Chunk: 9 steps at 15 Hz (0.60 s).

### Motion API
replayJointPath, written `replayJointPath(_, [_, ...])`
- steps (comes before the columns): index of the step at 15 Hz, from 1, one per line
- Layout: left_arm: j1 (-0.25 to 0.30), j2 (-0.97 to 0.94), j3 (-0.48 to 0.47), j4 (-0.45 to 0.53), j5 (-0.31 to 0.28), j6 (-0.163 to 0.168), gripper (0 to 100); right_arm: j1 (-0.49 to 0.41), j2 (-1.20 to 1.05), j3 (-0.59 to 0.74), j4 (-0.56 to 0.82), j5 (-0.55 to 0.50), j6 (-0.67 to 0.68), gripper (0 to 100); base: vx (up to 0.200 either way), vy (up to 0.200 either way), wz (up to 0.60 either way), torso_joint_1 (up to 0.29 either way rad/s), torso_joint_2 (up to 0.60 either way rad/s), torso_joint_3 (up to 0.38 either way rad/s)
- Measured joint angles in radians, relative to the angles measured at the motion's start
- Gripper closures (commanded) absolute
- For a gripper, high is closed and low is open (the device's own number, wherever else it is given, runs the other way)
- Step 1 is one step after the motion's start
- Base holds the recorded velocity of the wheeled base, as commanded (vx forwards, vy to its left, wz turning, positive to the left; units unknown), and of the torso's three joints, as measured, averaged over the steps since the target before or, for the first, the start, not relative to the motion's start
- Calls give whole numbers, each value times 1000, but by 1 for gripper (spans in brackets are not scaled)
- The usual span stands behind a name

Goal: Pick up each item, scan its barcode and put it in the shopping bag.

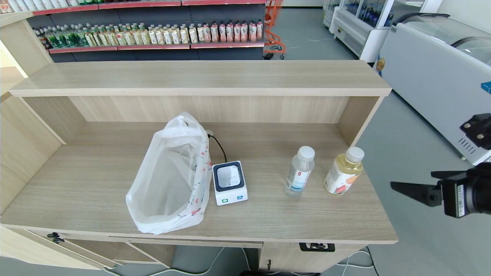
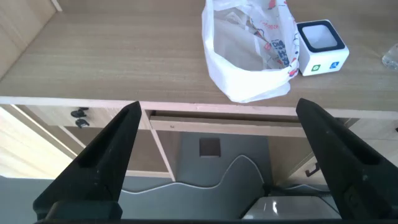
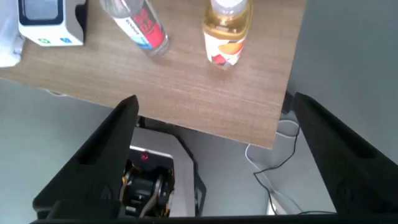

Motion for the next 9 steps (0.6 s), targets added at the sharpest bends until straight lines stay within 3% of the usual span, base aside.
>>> replayJointPath(5, [0, 0, 0, 0, 0, 0, 0, 105, 136, 21, -48, -4, -2, 0, 0, 0, 0, 0, 0, 0])
replayJointPath(9, [0, 0, 0, 0, 0, 0, 0, 177, 282, 56, -320, -117, 38, 0, 0, 0, 0, 0, 0, 0])
